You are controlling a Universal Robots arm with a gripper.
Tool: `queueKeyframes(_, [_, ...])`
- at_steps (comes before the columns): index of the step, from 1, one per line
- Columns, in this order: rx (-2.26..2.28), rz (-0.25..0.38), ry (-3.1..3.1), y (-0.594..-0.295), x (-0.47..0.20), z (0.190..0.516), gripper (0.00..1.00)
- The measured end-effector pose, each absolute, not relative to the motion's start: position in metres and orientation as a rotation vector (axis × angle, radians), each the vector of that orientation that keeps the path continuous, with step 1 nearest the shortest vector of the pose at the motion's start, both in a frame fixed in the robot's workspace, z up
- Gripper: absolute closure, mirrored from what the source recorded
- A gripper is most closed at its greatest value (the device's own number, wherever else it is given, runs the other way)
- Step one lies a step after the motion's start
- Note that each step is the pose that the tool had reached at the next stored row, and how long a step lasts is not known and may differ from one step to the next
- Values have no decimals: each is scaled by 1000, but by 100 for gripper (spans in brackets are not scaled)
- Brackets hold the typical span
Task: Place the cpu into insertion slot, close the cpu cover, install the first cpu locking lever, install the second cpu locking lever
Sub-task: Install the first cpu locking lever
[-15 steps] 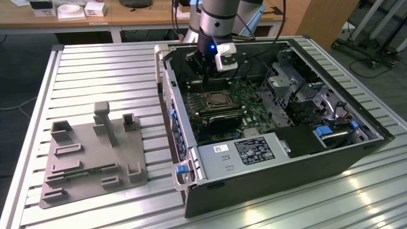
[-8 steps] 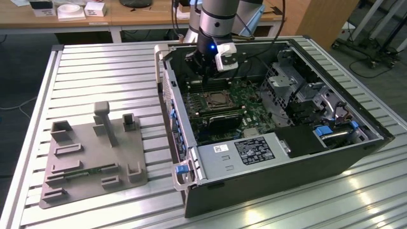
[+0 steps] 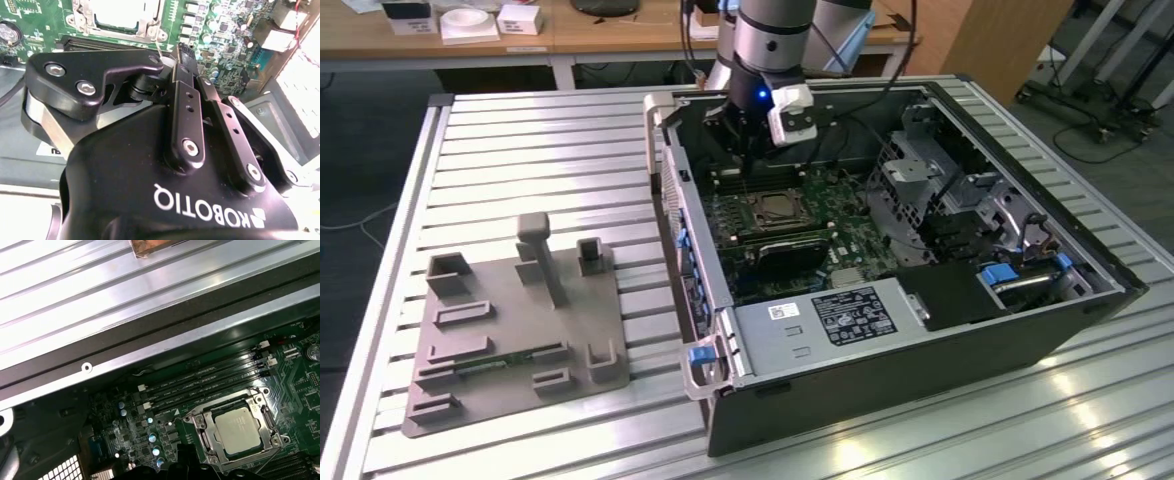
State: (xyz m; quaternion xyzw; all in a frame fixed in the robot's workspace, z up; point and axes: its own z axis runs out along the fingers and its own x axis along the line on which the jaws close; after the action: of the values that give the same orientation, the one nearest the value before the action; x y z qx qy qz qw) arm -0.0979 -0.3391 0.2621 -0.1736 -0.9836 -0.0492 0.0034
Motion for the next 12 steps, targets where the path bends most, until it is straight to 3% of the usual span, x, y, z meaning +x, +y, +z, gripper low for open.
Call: queueKeyframes(12, [-358, -153, -3105, -339, -101, 262, 90])
